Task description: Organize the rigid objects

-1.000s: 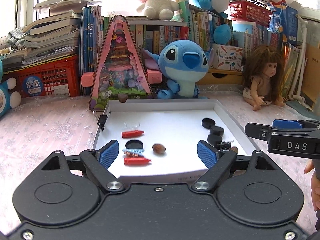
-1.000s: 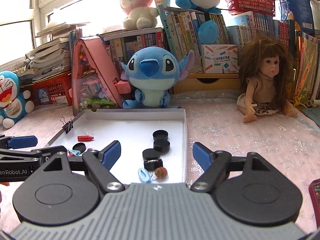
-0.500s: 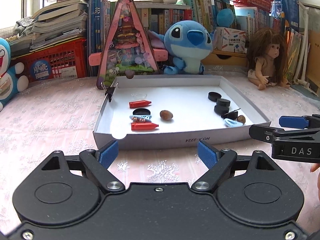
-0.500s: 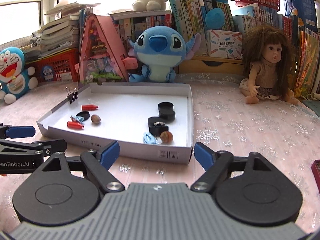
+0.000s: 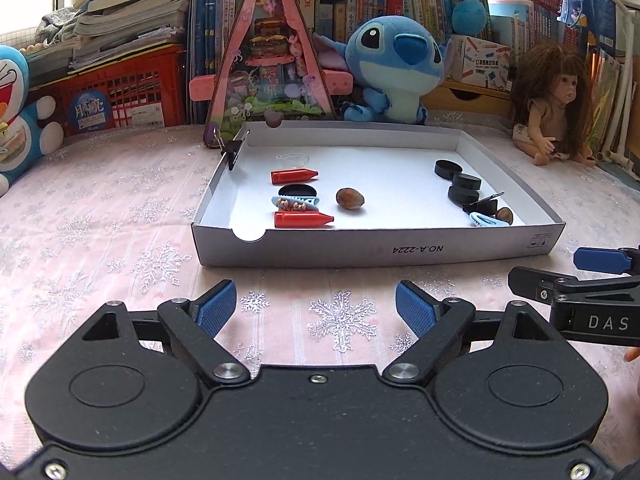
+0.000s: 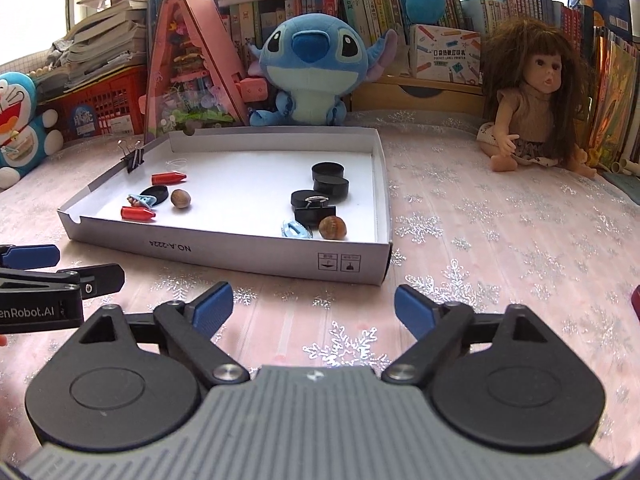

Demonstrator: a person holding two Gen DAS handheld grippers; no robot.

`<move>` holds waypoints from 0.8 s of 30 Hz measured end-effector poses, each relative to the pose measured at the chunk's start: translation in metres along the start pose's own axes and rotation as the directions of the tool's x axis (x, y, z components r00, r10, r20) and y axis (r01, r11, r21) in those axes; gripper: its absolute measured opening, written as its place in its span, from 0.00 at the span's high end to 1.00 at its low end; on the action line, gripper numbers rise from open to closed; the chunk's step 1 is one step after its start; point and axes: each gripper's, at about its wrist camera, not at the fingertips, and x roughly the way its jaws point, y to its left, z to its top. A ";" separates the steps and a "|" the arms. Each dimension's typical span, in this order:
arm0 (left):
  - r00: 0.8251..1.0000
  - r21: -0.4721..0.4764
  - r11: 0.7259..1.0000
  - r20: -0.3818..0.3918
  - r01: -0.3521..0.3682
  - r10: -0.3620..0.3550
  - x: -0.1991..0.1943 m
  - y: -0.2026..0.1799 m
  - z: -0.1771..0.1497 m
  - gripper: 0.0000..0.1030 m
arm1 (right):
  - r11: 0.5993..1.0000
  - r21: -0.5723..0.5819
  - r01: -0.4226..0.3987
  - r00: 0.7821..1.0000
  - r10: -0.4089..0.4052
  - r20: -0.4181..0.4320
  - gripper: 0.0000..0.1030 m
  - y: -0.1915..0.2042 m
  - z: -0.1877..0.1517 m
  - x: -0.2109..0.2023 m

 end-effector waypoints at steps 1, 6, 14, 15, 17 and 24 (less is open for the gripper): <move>1.000 -0.001 1.000 -0.006 -0.005 0.005 0.002 0.000 0.000 0.16 | 1.000 0.003 0.004 1.000 -0.004 -0.004 0.08 0.000 0.000 0.001; 0.999 -0.011 0.999 -0.028 -0.032 0.032 0.013 0.001 -0.002 0.15 | 1.000 -0.002 0.029 0.999 -0.029 -0.017 0.06 0.003 -0.002 0.008; 0.998 -0.009 0.999 -0.028 -0.053 0.053 0.019 0.004 -0.002 0.08 | 0.999 -0.019 0.041 0.998 -0.042 -0.050 0.00 0.007 -0.004 0.016; 0.998 -0.010 0.998 -0.030 -0.055 0.054 0.019 0.004 -0.002 0.06 | 0.999 -0.016 0.039 0.998 -0.040 -0.054 0.00 0.006 -0.004 0.017; 0.998 -0.011 0.998 -0.034 -0.059 0.059 0.020 0.005 -0.002 0.04 | 0.999 -0.008 0.034 0.998 -0.034 -0.057 0.00 0.005 -0.004 0.018; 0.997 -0.012 0.998 -0.042 -0.063 0.062 0.022 0.005 -0.003 0.00 | 1.000 -0.003 0.030 0.998 -0.031 -0.059 0.00 0.004 -0.004 0.018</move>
